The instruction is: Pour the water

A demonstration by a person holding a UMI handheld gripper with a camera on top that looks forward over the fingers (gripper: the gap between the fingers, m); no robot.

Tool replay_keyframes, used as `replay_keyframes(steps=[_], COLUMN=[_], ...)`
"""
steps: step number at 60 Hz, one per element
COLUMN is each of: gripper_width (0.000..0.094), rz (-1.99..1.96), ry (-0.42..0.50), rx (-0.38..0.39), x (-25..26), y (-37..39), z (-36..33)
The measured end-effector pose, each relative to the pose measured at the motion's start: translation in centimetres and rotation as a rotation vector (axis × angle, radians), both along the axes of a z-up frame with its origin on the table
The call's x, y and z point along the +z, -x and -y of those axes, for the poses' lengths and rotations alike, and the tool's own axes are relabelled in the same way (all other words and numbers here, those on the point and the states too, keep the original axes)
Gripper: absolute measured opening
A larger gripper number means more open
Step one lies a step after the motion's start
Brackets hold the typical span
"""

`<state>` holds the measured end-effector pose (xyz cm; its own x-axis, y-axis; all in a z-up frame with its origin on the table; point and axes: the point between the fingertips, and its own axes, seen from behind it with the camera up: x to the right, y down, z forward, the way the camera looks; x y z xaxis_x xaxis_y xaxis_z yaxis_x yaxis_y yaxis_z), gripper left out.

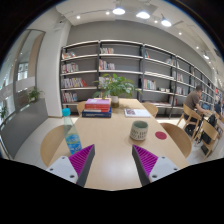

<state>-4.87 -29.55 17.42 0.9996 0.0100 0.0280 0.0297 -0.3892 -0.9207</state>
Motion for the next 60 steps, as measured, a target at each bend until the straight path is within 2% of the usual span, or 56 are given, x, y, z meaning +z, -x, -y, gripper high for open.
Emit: replay_keyframes(steps=[18,44,48,53,60], gripper_width=[0.0765,0.0761,0.0712,0.0566,0.0477], rz=[-0.023,-0.01,0.006,0.017,-0.051], ry=[-0.008,-0.069,-0.092,-0.129,-0.187], rx=[0.154,0.169,0.181,0.194,0.214], x=[-5.1,-7.4,-7.7,-7.8,-7.7], y=[13.8,17.9,18.1,18.4,19.0], z=[-2.3,-14.5,-15.4,-15.9,-16.5])
